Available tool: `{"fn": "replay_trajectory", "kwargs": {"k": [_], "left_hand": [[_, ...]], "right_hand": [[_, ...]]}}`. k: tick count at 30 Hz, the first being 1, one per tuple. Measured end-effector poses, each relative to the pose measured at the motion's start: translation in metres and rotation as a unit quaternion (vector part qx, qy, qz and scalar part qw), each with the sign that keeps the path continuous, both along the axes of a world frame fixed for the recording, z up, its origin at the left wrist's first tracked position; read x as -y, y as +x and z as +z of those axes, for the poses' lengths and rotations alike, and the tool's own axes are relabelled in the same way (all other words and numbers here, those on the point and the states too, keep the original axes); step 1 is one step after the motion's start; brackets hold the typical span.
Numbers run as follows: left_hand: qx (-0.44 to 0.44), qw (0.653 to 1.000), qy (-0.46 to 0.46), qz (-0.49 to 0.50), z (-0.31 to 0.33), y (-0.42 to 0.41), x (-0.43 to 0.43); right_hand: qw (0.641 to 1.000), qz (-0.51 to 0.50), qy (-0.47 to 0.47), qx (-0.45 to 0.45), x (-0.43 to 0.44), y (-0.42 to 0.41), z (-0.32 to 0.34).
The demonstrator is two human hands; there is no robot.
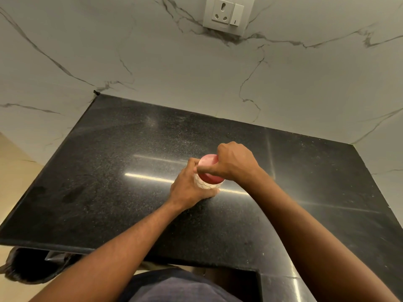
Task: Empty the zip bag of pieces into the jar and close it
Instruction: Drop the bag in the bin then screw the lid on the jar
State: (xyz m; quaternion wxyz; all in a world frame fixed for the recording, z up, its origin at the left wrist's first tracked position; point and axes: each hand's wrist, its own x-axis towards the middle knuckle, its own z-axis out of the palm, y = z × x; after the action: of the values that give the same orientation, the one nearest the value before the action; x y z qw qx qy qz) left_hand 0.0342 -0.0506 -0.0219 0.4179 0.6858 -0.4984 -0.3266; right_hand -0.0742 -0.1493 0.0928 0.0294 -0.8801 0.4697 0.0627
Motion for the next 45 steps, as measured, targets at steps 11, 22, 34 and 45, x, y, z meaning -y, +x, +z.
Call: {"fn": "replay_trajectory", "kwargs": {"k": [11, 22, 34, 45], "left_hand": [[0.013, 1.000, 0.007, 0.002, -0.001, 0.000, 0.002], [0.010, 1.000, 0.011, -0.001, -0.001, 0.001, 0.001], [0.000, 1.000, 0.005, -0.003, 0.000, 0.003, 0.000], [0.009, 1.000, 0.012, -0.001, 0.002, 0.002, 0.000]], "right_hand": [[0.996, 0.078, 0.021, -0.026, -0.012, 0.001, -0.002], [0.992, 0.110, 0.049, -0.029, -0.001, 0.005, 0.002], [0.997, 0.058, 0.018, -0.038, 0.002, 0.003, 0.015], [0.999, -0.008, 0.010, -0.040, -0.003, 0.006, 0.004]]}}
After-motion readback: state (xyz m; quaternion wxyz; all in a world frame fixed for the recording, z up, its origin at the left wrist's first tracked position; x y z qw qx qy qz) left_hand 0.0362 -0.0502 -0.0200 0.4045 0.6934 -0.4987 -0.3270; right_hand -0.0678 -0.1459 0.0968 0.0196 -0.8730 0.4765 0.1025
